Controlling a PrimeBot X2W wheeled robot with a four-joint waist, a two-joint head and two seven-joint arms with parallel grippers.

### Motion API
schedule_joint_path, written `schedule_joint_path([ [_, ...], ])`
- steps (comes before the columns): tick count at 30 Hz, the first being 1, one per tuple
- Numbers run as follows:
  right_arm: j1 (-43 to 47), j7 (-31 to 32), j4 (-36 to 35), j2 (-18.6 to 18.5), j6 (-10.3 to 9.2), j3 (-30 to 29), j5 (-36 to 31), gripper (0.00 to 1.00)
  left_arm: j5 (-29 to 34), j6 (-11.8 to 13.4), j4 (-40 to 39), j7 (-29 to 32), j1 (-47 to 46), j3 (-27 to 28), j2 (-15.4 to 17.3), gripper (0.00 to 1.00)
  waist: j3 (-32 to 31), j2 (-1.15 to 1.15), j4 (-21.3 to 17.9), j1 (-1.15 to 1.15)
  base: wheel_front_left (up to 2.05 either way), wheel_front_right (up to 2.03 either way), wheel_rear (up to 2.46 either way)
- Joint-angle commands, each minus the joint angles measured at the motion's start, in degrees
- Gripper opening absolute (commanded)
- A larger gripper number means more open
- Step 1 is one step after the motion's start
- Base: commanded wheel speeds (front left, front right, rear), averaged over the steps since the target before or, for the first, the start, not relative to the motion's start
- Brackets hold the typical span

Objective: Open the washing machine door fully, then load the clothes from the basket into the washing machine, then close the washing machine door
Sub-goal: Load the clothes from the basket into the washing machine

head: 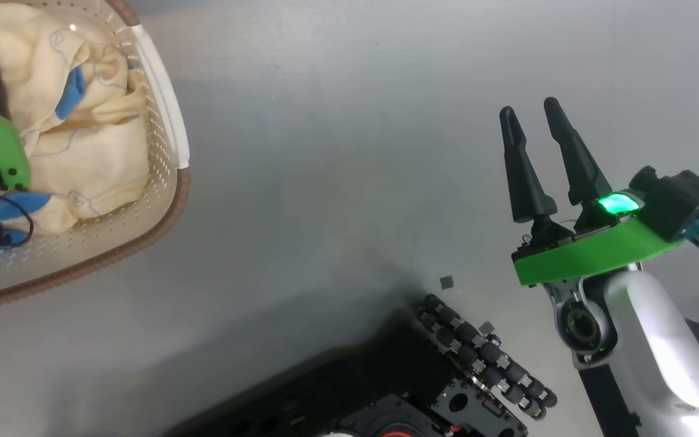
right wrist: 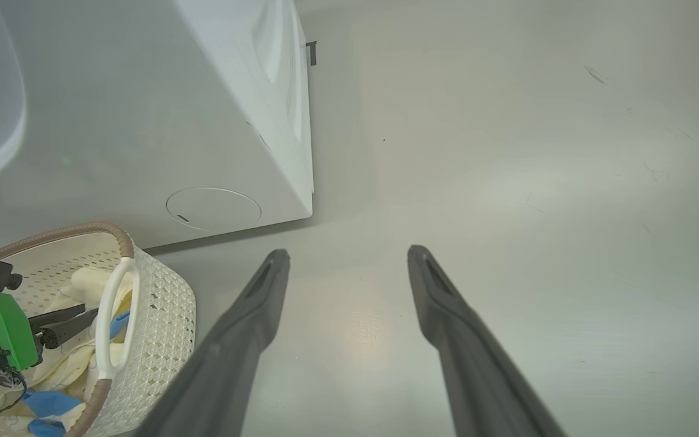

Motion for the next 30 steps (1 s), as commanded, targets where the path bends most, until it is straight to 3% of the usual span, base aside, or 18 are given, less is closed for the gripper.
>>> schedule_joint_path([
  [1,2.07,-0.55,-1.59,-0.23,-0.16,0.27,0.28,1.00,0.46,0.49,-0.27,-0.06,0.65,0.17,2.26,1.00,0.19,0.00,0.21,0.00,0.00,0.00,0.00],
  [2,2.19,-0.55,-1.72,-0.23,-0.16,0.07,0.29,1.00,0.53,0.62,-0.25,-0.01,0.51,-0.02,2.23,1.00,0.29,0.00,0.30,0.00,0.00,0.00,0.00],
  [5,2.43,-0.55,-2.10,-0.23,-0.16,-0.53,0.26,1.00,0.61,0.91,-0.18,-0.07,0.04,-0.49,1.99,0.69,0.62,0.00,0.63,0.00,0.00,0.00,0.00],
  [7,2.53,-0.55,-2.28,-0.23,-0.16,-0.90,0.17,1.00,0.56,1.08,-0.14,-0.24,-0.15,-0.72,1.71,0.67,0.79,0.00,0.87,0.00,0.00,0.00,0.00],
  [9,2.67,-0.55,-2.48,-0.23,-0.16,-1.37,0.02,1.00,0.54,1.26,-0.10,-0.45,-0.15,-0.98,1.48,0.51,0.92,0.00,1.08,0.00,0.00,0.00,0.00],
  [13,3.06,-0.55,-2.88,-0.23,-0.16,-2.17,-0.34,1.00,0.28,1.32,-0.01,-0.64,-0.08,-1.29,1.27,0.45,1.18,0.00,1.51,0.00,0.00,0.00,0.00],
  [15,3.16,-0.55,-2.90,-0.23,-0.16,-2.42,-0.54,1.00,0.06,1.39,0.03,-0.70,-0.19,-1.36,1.03,0.37,1.29,0.00,1.76,0.00,0.00,0.00,0.00],
  [16,3.17,-0.55,-2.90,-0.25,-0.16,-2.53,-0.59,1.00,-0.05,1.44,0.05,-0.77,-0.24,-1.41,0.88,0.22,1.34,0.00,1.88,0.00,0.00,0.00,0.00],
  [17,3.17,-0.55,-2.90,-0.25,-0.16,-2.53,-0.59,1.00,-0.05,1.44,0.05,-0.77,-0.24,-1.41,0.88,0.22,1.34,0.00,1.88,0.00,0.00,0.00,0.00],
  [18,3.12,-0.55,-2.87,-0.30,-0.16,-2.62,-0.62,1.00,-0.14,1.43,0.06,-0.89,-0.26,-1.47,0.75,0.00,1.39,0.00,2.01,0.00,0.00,0.00,0.00],
  [24,1.91,-0.55,-2.51,-0.71,-0.16,-2.46,-0.82,1.00,-1.15,1.24,0.12,-2.62,0.59,-1.39,-0.15,0.00,0.57,0.00,3.03,0.00,0.00,0.00,0.00],
  [30,2.17,-0.55,-2.75,-1.94,-0.16,-3.74,-1.41,1.00,-2.93,0.62,-1.37,-5.19,3.13,-0.72,-3.25,0.00,-2.75,0.00,6.91,0.00,0.00,0.00,0.00],
])
